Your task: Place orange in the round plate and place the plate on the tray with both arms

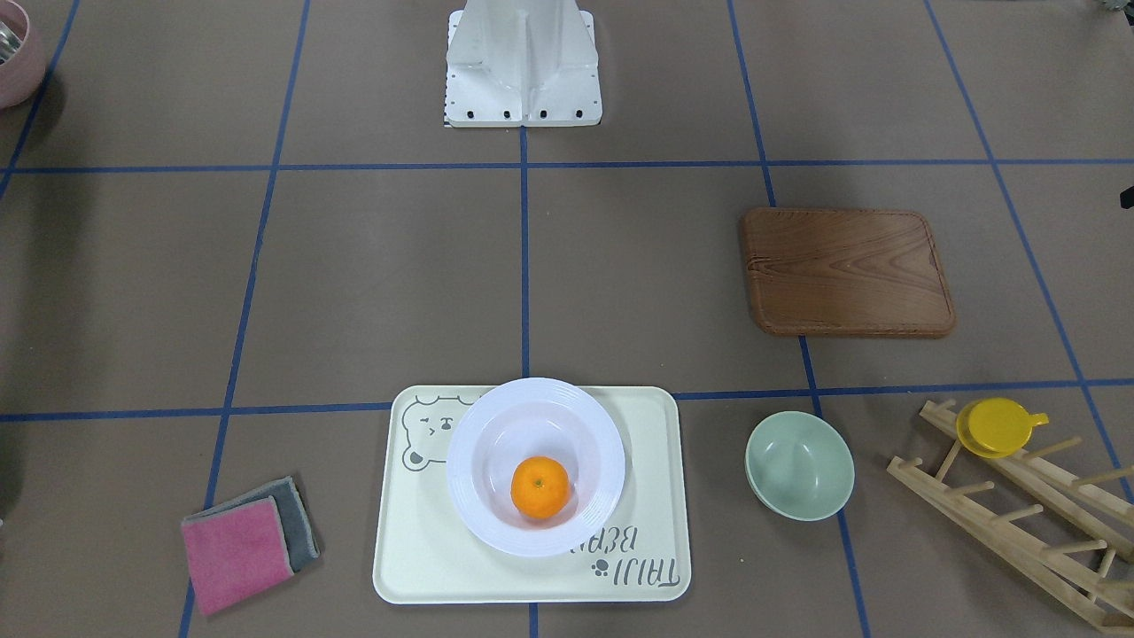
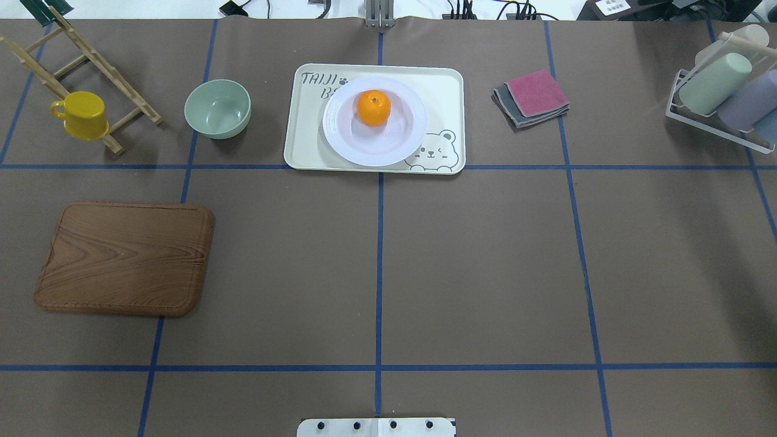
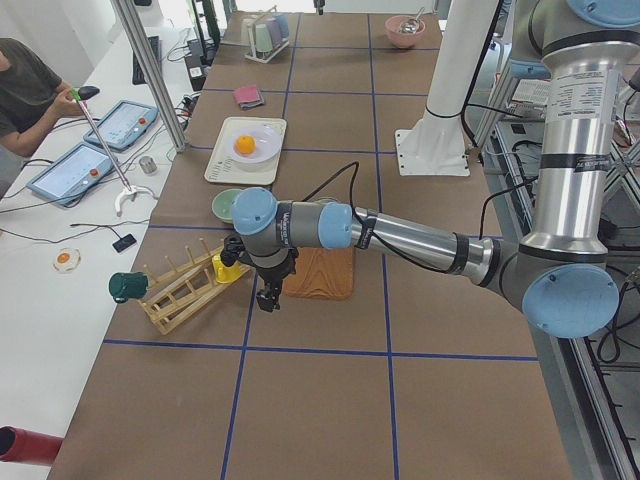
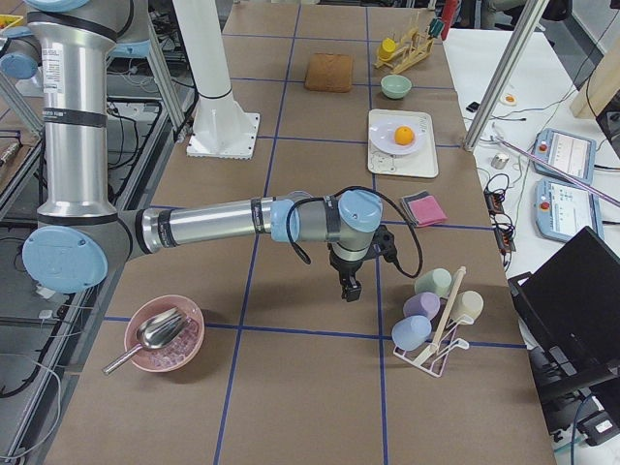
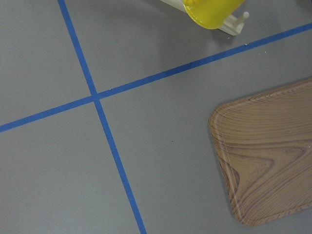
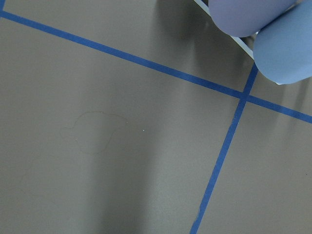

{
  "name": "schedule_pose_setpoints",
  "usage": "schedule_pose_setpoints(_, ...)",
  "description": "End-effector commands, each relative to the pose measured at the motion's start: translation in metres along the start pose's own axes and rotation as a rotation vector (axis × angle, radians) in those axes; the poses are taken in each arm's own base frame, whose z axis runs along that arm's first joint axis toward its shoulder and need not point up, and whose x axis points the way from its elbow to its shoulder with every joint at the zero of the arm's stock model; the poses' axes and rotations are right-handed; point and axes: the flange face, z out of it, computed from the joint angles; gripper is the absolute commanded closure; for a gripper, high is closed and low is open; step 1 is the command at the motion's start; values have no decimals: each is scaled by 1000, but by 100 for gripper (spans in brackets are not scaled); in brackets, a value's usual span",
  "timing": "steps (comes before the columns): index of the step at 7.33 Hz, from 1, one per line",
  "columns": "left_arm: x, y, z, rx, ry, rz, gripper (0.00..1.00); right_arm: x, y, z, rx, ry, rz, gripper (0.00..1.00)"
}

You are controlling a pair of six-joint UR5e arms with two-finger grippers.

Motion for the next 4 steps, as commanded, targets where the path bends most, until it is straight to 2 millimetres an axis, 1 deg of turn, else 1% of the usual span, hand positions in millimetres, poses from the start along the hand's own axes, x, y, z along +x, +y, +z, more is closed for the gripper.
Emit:
schedule_pose_setpoints(1,1,-1,0,3,1,9,1,0,3,3,-5,-4,2,0)
schedule_pose_setpoints(2,9,-5,-10,20,-2,20,1,-2,8,1,-2,-3,1,0)
schedule_pose_setpoints(3,11,-4,-11,22,-6,30,1,-9,3,-5,11,-1,-20,0)
schedule_pose_setpoints(4,14,-5,-14,27,-4,32,1,-2,1,1,1,-13,-2,0)
